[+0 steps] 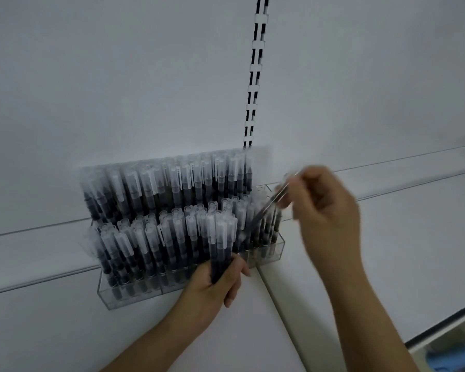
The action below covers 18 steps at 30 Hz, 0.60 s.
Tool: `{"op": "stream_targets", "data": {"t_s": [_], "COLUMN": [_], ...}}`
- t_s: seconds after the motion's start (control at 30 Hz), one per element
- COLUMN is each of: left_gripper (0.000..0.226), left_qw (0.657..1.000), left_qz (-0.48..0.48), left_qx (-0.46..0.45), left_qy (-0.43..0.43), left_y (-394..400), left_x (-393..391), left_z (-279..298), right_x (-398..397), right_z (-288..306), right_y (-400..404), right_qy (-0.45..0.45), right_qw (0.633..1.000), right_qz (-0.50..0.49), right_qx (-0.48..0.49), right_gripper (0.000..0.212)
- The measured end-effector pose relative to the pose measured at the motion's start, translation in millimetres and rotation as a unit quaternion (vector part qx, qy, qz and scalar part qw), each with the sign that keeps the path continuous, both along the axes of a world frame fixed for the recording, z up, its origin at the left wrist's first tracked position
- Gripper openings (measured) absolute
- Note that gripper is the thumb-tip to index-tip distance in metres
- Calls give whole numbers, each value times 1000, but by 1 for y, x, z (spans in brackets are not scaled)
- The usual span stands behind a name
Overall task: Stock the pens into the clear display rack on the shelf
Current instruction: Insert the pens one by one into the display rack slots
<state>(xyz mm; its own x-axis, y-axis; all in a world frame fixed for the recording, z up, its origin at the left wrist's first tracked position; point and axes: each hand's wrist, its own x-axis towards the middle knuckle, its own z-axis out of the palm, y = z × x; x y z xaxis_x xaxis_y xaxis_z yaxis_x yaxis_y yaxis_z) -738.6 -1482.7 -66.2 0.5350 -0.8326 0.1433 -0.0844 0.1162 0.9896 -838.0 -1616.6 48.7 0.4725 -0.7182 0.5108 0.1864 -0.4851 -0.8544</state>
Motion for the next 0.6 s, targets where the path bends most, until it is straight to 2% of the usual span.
{"op": "stream_targets", "data": {"t_s": [0.07, 0.13, 0.33, 0.43, 0.6], "left_gripper": [36, 31, 30, 33, 31], "left_qw": [1000, 1000, 1000, 1000, 1000], "left_qz": [2, 8, 12, 11, 9], "left_qx": [-3, -3, -6, 1, 8], "left_qy": [16, 28, 27, 28, 20], "left_y": [-1, -2, -4, -3, -4], "left_x": [1, 3, 4, 3, 2], "left_z": [-2, -4, -8, -7, -5], "right_x": [0, 5, 39, 49, 60], "right_z": [22, 36, 19, 14, 21], "right_y": [-14, -25, -47, -50, -59], "right_qy": [-95, -120, 27, 71, 162], "right_qw": [994, 988, 996, 993, 967], "right_qz": [-55, -96, -58, -42, -13], "right_qx": [13, -3, -56, -85, -194], "right_gripper": [9, 8, 7, 9, 8]}}
